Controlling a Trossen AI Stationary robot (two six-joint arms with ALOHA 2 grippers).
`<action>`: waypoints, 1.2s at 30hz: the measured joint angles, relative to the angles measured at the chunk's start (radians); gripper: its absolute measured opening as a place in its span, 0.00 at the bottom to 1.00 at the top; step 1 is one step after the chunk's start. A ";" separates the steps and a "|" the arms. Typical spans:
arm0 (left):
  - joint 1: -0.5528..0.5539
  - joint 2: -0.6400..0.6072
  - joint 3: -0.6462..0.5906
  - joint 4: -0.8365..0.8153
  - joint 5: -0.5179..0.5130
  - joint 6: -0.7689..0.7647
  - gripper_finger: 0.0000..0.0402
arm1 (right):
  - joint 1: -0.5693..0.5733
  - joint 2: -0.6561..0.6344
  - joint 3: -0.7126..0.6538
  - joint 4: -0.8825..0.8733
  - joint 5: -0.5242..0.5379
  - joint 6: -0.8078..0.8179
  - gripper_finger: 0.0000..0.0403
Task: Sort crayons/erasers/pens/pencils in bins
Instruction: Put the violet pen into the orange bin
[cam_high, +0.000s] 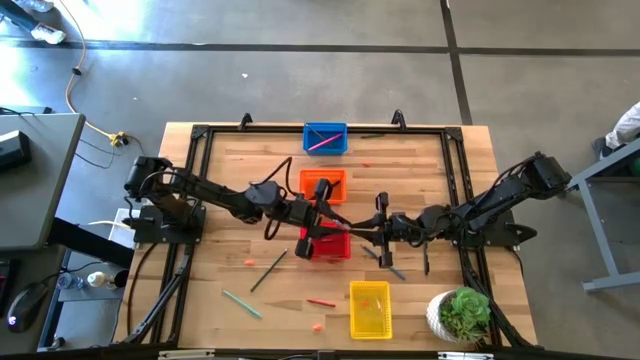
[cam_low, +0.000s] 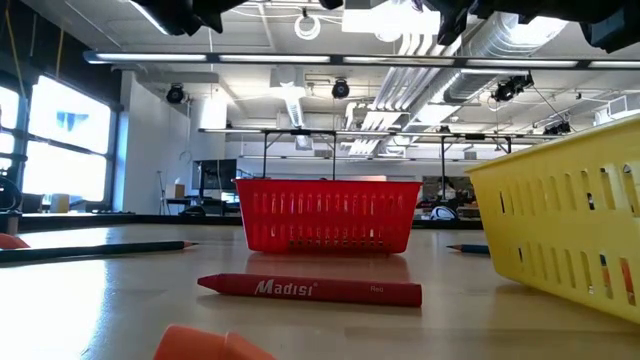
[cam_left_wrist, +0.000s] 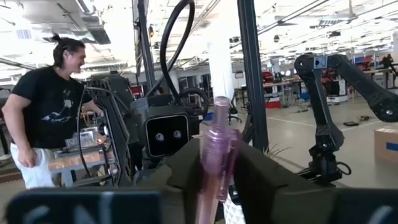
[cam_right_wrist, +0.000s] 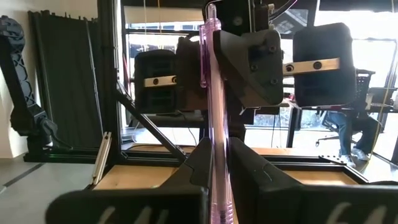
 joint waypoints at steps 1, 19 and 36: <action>0.000 0.000 0.000 0.000 0.000 0.001 0.14 | 0.000 0.000 0.000 -0.001 -0.001 0.000 0.03; 0.039 -0.091 -0.001 -0.115 -0.020 0.052 0.06 | -0.002 -0.002 0.001 0.008 0.161 -0.023 0.44; 0.213 -0.238 -0.001 -0.773 -0.328 0.057 0.06 | -0.080 -0.007 -0.001 -0.140 0.333 -0.115 0.31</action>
